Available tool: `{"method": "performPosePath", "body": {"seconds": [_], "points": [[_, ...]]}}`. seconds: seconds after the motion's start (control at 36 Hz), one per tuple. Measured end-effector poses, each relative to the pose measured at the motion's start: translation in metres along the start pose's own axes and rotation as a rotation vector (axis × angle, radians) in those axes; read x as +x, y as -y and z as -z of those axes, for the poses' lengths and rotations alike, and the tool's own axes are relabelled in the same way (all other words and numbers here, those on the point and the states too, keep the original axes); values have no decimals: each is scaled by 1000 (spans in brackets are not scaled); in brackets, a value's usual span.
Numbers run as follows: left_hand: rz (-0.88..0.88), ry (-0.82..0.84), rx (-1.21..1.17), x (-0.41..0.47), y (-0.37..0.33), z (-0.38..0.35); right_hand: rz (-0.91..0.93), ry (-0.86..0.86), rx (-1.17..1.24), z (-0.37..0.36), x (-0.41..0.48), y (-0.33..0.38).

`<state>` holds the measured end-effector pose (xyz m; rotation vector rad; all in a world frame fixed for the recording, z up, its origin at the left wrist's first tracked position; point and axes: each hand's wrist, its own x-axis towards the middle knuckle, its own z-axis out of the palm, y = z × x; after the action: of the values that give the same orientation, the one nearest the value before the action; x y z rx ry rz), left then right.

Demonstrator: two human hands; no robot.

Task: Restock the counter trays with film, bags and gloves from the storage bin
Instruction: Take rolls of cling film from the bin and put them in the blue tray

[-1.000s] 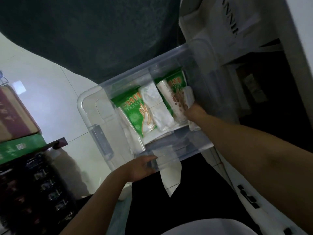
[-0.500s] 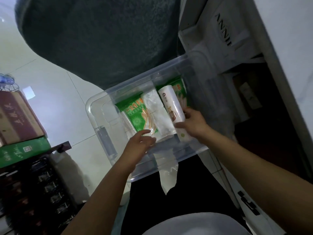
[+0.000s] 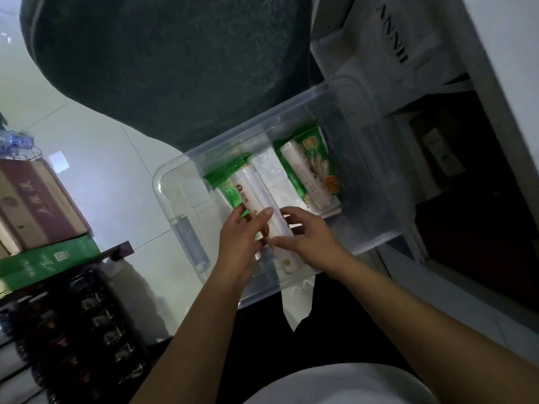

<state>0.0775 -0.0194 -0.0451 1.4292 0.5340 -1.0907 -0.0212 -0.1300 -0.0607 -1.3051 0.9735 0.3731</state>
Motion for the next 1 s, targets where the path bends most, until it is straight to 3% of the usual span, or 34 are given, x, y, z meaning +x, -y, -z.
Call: {"method": "performPosePath", "body": {"seconds": [0.08,0.22,0.33,0.61,0.81,1.0], "points": [[11,-43,-12,1,1,12,-84,9,32,17,23,-1],[52,-108,-75,4,3,28,-156,-227,-254,51,87,-19],[84,-146,-99,14,14,33,-207,-207,-482,66,134,-35],[76,-167,-86,36,42,50,-196,-303,-544,52,208,-59],[37,-195,-62,28,32,58,-205,-309,-471,54,194,-55],[-40,-127,-65,-7,-11,58,-113,-393,-455,58,93,-6]]}}
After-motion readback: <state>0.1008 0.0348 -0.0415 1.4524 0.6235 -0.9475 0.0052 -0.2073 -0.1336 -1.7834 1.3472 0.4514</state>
